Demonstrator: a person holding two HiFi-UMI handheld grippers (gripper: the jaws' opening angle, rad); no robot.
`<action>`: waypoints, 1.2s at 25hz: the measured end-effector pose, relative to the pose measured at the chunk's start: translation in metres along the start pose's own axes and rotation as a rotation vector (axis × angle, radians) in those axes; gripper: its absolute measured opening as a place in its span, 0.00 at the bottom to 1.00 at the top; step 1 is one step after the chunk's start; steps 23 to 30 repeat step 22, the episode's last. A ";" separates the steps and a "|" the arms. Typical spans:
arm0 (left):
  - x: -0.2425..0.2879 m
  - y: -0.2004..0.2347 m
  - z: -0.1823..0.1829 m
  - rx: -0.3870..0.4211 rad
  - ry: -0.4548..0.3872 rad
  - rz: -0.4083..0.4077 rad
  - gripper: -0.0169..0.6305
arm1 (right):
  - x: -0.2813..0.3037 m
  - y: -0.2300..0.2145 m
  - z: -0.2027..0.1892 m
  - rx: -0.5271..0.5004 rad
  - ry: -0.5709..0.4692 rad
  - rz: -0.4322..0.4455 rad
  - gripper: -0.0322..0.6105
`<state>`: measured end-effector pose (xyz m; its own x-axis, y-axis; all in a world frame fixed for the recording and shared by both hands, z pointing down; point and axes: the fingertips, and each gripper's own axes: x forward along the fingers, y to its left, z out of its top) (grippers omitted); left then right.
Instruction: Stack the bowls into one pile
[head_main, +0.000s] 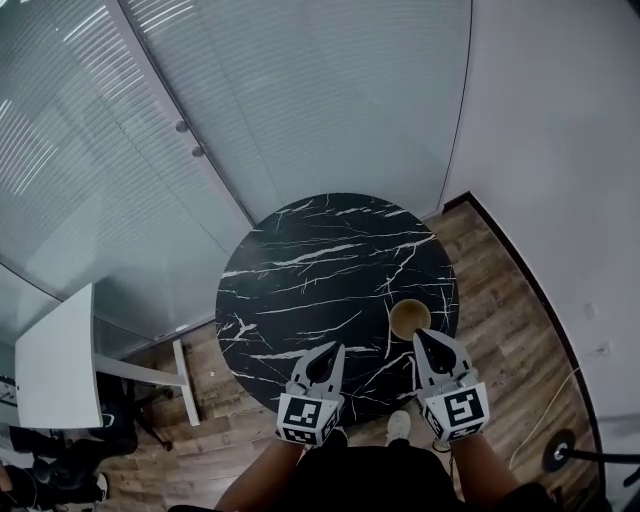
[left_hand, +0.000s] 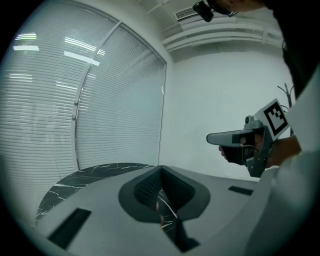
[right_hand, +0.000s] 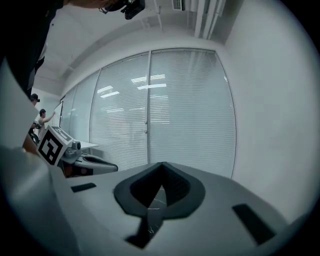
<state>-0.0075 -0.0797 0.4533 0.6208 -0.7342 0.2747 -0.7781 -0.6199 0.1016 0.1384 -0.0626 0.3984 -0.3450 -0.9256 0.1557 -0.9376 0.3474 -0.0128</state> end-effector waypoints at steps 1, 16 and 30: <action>0.000 -0.002 0.002 0.005 -0.006 -0.005 0.04 | -0.002 0.000 0.003 -0.006 -0.007 -0.005 0.06; -0.006 -0.013 0.018 0.029 -0.036 -0.019 0.04 | -0.008 0.002 0.038 -0.027 -0.124 0.013 0.06; -0.007 -0.015 0.019 0.023 -0.046 -0.018 0.04 | -0.010 0.002 0.039 -0.039 -0.124 0.017 0.06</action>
